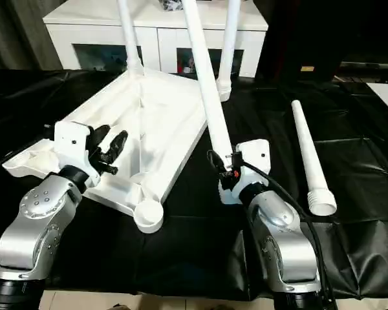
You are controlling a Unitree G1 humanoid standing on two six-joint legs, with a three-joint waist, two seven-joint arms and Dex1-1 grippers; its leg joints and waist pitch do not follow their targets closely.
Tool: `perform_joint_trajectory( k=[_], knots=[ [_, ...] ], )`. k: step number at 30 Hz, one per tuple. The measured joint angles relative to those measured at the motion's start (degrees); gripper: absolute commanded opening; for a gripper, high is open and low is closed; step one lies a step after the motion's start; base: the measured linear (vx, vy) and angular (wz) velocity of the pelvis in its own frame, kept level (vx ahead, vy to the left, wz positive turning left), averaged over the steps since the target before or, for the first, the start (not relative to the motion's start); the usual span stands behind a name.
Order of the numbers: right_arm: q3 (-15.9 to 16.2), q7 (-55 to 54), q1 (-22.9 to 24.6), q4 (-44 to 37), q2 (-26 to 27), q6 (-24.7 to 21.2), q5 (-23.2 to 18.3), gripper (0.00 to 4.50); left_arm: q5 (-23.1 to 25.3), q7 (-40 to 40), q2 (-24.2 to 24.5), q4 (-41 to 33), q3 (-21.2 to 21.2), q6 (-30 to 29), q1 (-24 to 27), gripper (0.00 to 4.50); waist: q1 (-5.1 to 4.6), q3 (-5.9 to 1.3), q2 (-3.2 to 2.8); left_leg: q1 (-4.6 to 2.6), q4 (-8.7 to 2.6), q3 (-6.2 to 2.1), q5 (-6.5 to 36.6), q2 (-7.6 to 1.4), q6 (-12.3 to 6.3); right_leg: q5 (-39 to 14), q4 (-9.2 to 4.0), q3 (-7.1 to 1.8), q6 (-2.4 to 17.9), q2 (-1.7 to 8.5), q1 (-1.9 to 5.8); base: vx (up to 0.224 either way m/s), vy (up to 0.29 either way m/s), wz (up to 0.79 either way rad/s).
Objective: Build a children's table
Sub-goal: Pick table leg
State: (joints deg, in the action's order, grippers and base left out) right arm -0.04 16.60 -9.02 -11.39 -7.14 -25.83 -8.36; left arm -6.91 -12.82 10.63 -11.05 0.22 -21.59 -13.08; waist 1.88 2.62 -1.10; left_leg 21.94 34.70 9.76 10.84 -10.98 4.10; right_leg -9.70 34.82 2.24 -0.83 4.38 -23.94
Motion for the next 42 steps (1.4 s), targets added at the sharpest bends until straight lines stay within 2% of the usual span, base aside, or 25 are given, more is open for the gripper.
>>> perform_joint_trajectory(
  k=[42],
  knots=[
    [0.0, 0.0, 0.0, 0.0, 0.0, 0.0, 0.0, 1.85, 0.0, 0.0, 0.0, 0.0, 0.0, 0.0, 0.0, 2.22, 0.01, 0.00, 0.00, -0.02, 0.04, 0.00, 0.0, 0.00, 0.00, 0.0, 0.07, 0.00, 0.0, 0.00, 0.01, 0.000, 0.000, 0.00]
  ],
)
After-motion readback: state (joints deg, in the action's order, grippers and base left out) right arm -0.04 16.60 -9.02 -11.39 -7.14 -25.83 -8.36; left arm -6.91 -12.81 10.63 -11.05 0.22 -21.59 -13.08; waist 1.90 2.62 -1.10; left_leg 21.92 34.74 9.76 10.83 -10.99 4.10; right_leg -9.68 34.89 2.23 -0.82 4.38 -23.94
